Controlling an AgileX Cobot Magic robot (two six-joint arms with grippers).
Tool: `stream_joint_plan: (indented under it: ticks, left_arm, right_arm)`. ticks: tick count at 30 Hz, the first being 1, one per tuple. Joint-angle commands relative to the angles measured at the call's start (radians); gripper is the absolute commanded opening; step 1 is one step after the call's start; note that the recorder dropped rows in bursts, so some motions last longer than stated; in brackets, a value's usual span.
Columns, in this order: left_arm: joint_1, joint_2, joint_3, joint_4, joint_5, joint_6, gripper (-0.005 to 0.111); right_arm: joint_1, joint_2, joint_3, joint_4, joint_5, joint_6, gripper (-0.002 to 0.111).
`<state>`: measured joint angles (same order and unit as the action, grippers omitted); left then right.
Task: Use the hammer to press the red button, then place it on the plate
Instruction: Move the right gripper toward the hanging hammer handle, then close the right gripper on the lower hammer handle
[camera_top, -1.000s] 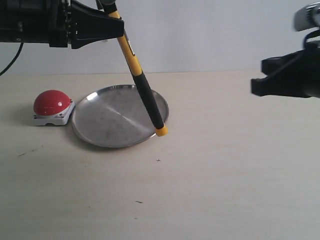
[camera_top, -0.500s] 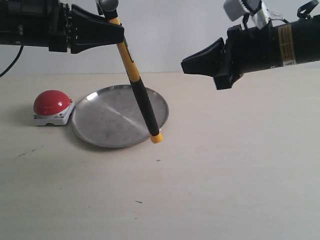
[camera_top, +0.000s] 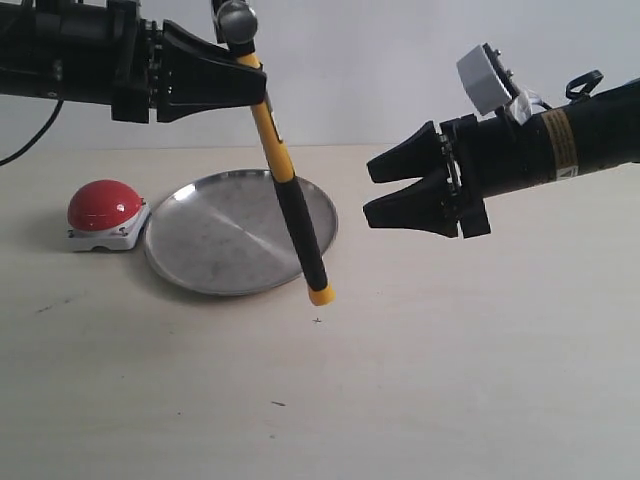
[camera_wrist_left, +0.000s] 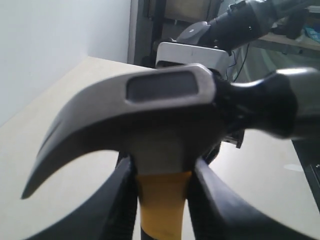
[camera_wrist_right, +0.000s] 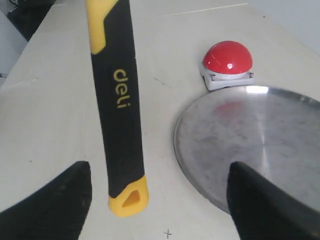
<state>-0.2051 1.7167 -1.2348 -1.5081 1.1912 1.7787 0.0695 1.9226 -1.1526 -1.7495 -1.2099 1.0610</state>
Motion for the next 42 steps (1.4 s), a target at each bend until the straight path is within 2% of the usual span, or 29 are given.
stream_joint_plan:
  ticks: [1,7,11,17,28,31,36,40,42]
  left_arm:
    - [-0.037,-0.007,-0.008,-0.051,0.03,-0.005,0.0]
    - [-0.041,-0.007,-0.008,-0.04,0.03,0.026,0.0]
    - [-0.041,-0.007,-0.008,-0.108,0.03,-0.022,0.0]
    - [-0.041,-0.007,-0.008,-0.12,-0.18,-0.075,0.0]
    - [-0.041,-0.007,0.009,-0.2,-0.325,-0.137,0.0]
    - [-0.041,-0.007,0.026,-0.236,-0.387,-0.112,0.0]
    - [-0.041,-0.007,0.033,-0.236,-0.404,-0.103,0.0]
    - [-0.041,-0.007,0.033,-0.236,-0.392,-0.115,0.0]
    - [-0.041,-0.007,0.033,-0.236,-0.371,-0.119,0.0]
  right_arm:
    - [0.0,-0.002,-0.01,0.005,-0.011,-0.052,0.073]
    - [0.005,-0.002,-0.024,0.005,-0.011,0.011,0.073]
    - [0.063,-0.002,-0.032,0.077,-0.011,0.074,0.073]
    - [0.112,-0.027,-0.032,0.129,-0.011,0.162,0.074]
    - [0.29,-0.085,-0.03,0.111,0.401,0.363,0.076]
    - [0.349,-0.085,-0.03,0.111,0.56,0.372,0.076]
    - [0.438,-0.085,-0.03,0.171,0.838,0.344,0.076]
    - [0.478,-0.083,-0.03,0.247,0.952,0.266,0.076]
    - [0.478,-0.083,-0.03,0.285,0.949,0.242,0.076]
